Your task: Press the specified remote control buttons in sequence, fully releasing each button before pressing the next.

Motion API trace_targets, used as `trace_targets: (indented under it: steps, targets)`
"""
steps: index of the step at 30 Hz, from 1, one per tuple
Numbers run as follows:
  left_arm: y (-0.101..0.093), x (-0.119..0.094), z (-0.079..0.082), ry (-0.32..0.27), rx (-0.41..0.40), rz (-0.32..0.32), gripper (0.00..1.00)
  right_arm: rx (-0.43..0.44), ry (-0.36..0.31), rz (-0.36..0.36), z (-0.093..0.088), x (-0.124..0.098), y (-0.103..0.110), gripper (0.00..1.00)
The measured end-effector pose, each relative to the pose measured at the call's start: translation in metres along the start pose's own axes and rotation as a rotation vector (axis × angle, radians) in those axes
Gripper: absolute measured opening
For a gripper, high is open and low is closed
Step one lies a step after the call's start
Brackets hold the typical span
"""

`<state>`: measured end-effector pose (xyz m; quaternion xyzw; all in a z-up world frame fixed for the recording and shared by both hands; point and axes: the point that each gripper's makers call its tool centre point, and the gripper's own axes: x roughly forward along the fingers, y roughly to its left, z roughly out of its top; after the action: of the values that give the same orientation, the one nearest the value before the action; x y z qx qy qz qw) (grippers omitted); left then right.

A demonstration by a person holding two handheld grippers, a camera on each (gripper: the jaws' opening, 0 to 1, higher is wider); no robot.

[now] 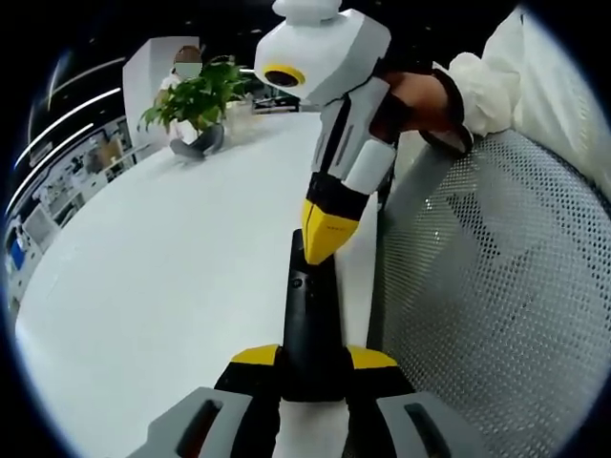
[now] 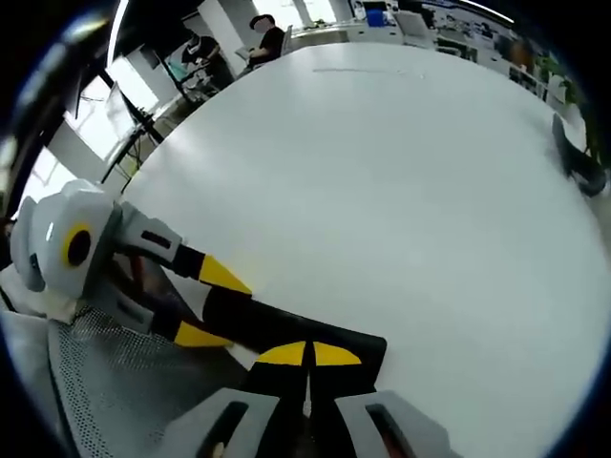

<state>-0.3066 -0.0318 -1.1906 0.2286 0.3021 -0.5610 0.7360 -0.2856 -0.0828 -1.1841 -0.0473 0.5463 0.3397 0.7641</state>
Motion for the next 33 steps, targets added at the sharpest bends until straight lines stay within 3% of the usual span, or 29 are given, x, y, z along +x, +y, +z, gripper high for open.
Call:
trace_targets:
  steps: [10,16,33]
  targets:
    - [0.000,0.001,0.000,-0.001,0.007,-0.002,0.25,0.034,0.000,0.000,0.002,-0.001,0.000,0.00]
    - [-0.001,0.001,0.001,0.000,0.034,0.001,0.24,0.030,-0.055,0.041,0.013,0.000,0.011,0.00]
    - [-0.007,0.007,0.005,-0.001,0.026,-0.028,0.24,0.002,-0.025,0.054,0.009,0.006,0.014,0.00]
